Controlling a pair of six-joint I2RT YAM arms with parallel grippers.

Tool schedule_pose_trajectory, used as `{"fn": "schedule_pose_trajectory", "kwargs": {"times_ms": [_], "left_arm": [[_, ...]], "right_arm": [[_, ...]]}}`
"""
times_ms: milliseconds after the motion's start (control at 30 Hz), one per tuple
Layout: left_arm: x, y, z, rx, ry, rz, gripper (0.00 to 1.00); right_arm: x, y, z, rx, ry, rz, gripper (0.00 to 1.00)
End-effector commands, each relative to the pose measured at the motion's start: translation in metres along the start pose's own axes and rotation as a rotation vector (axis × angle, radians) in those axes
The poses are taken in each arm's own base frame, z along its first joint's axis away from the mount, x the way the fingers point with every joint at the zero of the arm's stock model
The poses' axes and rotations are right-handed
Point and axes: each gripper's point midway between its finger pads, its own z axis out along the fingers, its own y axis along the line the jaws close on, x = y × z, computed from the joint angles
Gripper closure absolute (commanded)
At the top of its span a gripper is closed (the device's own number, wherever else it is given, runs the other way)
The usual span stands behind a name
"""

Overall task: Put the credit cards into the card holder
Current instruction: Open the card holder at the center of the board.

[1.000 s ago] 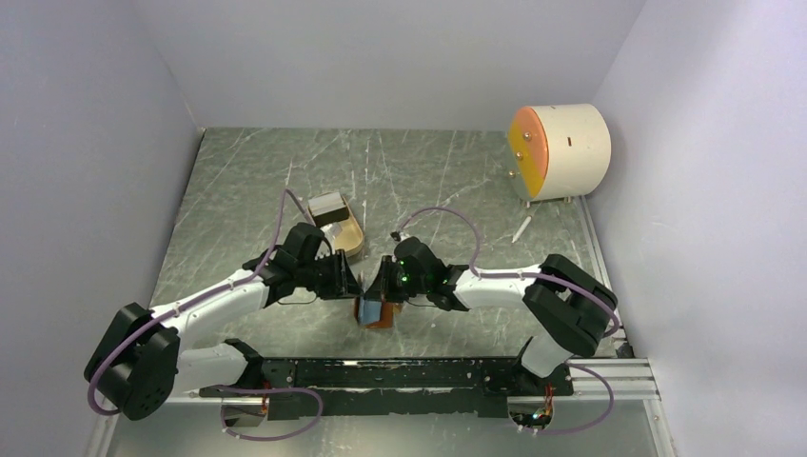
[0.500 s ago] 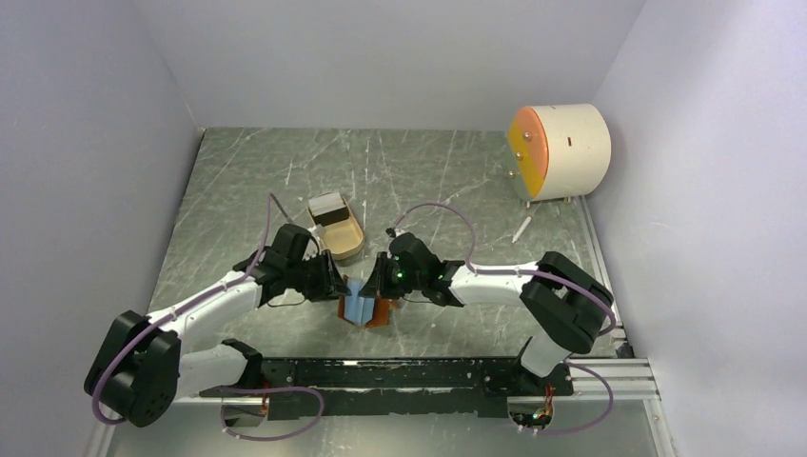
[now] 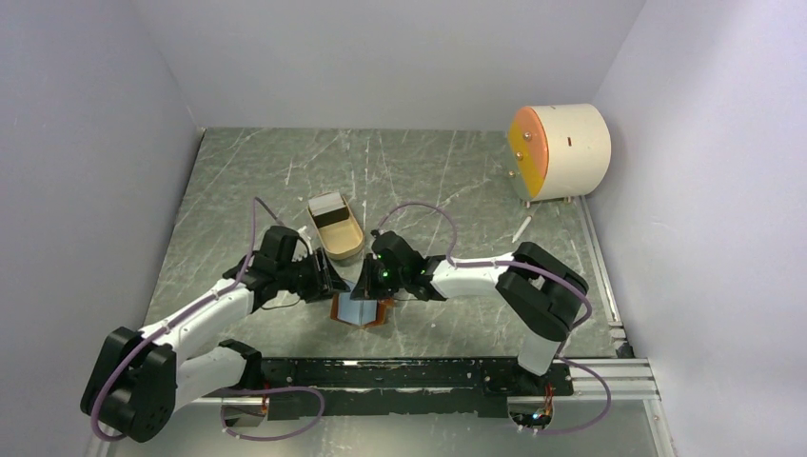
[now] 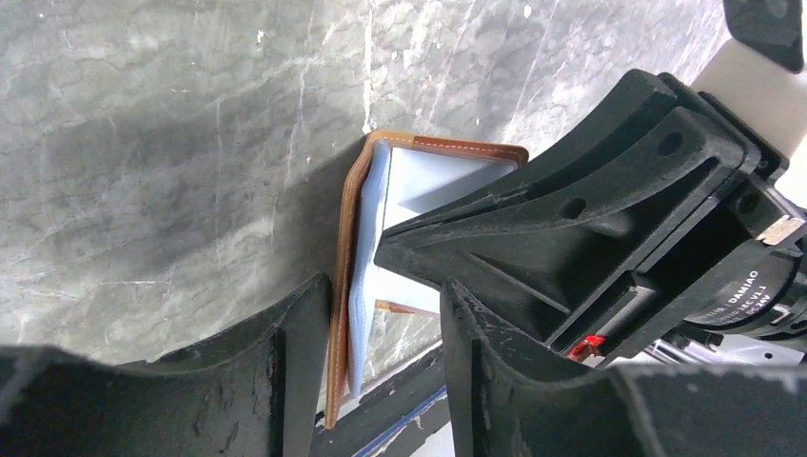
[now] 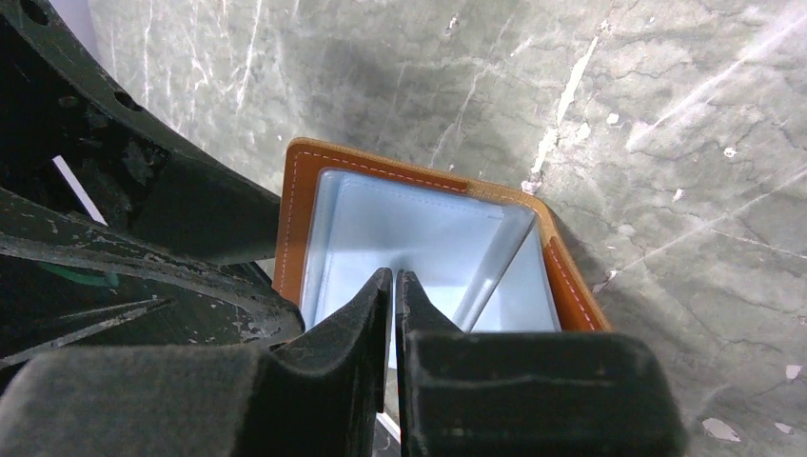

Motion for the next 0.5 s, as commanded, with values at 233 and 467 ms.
{"fn": "schedule_pose_trajectory", "kwargs": {"times_ms": [233, 467], "left_arm": [[0.006, 0.012, 0.011, -0.015, 0.039, -0.014, 0.56], [0.004, 0.018, 0.016, -0.047, 0.059, 0.004, 0.85]], "right_arm": [[0.003, 0.000, 0.004, 0.009, 0.014, -0.017, 0.91], [0.006, -0.015, -0.003, 0.063, 0.003, -0.044, 0.91]]}}
